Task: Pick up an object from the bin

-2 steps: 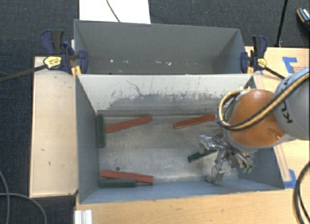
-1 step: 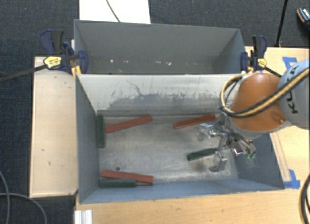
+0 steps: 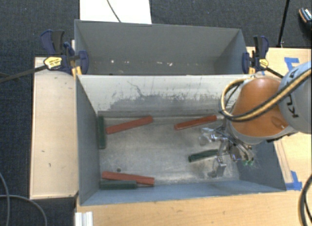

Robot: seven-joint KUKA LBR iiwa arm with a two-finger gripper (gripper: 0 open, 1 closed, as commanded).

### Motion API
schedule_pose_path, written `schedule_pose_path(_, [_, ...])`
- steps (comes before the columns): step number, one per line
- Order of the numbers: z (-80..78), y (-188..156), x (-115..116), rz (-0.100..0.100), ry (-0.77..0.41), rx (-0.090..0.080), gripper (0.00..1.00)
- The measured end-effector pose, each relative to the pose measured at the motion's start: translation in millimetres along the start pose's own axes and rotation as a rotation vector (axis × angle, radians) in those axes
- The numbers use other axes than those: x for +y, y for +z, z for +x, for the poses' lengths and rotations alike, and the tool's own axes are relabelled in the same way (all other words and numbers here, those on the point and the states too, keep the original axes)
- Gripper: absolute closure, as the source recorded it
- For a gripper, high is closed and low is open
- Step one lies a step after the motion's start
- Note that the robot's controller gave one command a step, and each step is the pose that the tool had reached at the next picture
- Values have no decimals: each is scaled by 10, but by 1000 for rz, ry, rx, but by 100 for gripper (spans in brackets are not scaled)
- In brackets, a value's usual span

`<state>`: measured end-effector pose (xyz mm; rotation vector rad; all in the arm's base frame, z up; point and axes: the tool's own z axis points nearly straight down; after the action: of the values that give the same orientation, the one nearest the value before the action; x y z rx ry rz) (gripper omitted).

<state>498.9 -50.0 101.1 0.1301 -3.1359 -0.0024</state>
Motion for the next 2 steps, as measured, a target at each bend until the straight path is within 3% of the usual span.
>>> schedule_pose_path(1, [60, 322, -95, 0, 71, 0, 0])
schedule_pose_path(2, [58, 320, -93, 1, 68, 0, 0])
